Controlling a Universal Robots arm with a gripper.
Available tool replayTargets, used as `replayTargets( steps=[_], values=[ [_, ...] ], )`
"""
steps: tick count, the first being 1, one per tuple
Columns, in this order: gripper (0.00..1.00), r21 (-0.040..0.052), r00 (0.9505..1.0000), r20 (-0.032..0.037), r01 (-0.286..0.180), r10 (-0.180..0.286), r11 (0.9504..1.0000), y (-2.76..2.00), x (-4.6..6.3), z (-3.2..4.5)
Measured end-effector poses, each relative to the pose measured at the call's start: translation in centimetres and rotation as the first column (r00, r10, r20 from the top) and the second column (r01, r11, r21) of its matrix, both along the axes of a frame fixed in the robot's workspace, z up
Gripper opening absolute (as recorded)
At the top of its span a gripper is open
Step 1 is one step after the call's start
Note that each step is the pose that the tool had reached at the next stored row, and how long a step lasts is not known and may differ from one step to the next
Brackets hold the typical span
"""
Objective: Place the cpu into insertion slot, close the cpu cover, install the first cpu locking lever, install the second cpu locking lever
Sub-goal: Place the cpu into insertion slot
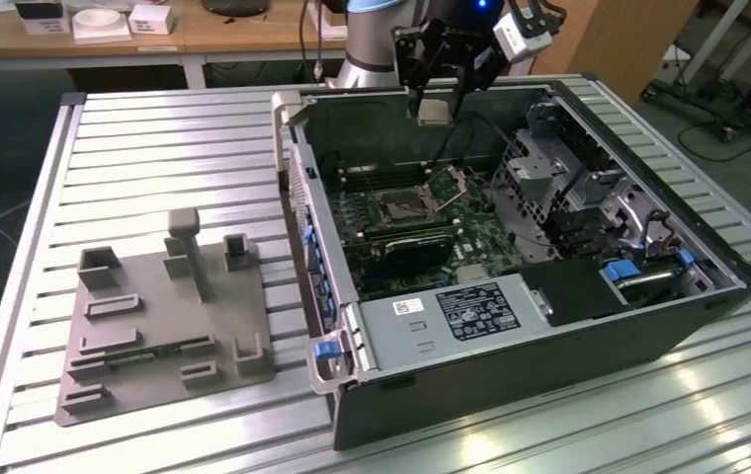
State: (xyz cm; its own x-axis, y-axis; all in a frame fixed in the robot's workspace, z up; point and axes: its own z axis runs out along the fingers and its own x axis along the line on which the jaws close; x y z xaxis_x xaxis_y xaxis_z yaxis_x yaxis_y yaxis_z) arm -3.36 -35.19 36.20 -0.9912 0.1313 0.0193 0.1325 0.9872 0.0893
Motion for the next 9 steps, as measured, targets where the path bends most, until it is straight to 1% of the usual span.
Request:
replayTargets(
  steps=[2,5,7,9],
  values=[
    [0.55,0.0,0.9999,0.0,0.011,-0.011,0.9999,0.0,0.0,-0.01],
    [0.55,-0.0001,0.9988,0.0,0.049,-0.049,0.9988,0.0,-0.02,-0.06],
    [0.55,0.0,0.9967,0.0,0.081,-0.081,0.9967,0.0,-0.02,-0.09],
    [0.55,0.0,0.9936,0.0001,0.113,-0.113,0.9936,0.0,-0.03,-0.13]
  ],
)
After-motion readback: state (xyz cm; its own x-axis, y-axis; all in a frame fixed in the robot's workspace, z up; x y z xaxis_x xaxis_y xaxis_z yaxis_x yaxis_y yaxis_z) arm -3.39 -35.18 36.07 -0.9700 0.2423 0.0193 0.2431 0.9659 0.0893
